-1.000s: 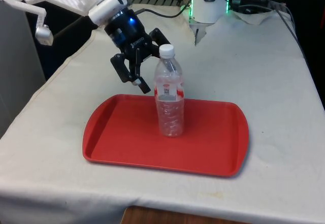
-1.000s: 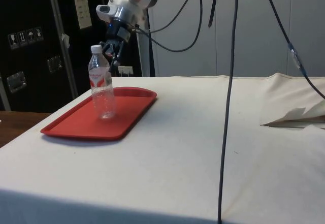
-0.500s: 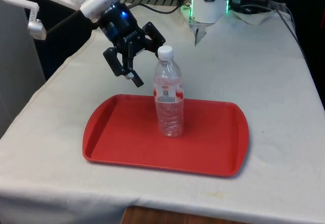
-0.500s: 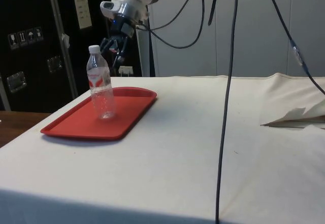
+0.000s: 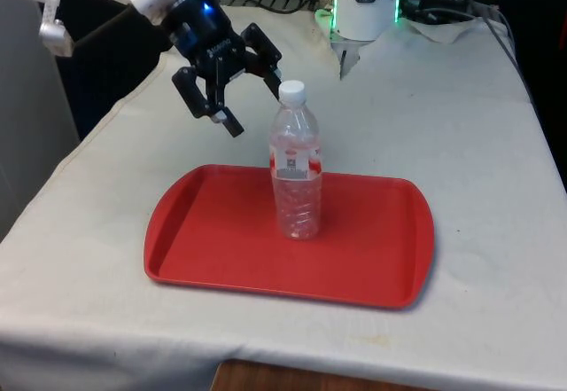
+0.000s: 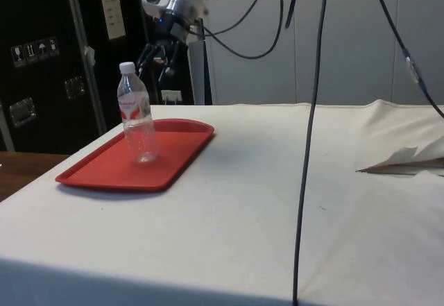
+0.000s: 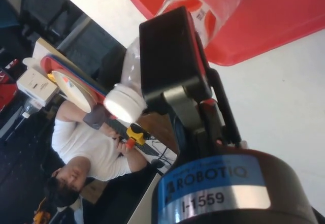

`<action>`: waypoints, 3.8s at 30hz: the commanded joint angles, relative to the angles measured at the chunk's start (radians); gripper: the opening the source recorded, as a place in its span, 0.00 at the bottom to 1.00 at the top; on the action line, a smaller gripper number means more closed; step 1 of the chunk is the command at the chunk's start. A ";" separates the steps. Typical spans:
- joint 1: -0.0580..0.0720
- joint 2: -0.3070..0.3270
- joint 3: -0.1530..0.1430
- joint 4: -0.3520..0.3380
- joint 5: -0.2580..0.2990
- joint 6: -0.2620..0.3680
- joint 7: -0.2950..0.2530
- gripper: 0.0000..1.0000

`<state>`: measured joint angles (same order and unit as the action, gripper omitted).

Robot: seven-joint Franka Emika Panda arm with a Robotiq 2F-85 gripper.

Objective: Place the bottle upright on the tray.

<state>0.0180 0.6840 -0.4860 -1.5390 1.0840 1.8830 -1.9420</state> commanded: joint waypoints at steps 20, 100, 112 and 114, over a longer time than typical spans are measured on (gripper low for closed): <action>0.018 -0.105 -0.028 -0.085 -0.027 -0.009 -0.016 1.00; 0.079 -0.328 -0.039 -0.171 -0.239 0.006 -0.170 1.00; 0.094 -0.348 -0.037 -0.172 -0.291 0.006 -0.193 1.00; 0.096 -0.351 -0.036 -0.172 -0.300 0.007 -0.195 1.00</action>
<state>0.1080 0.3380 -0.5190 -1.7030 0.7890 1.8680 -2.1380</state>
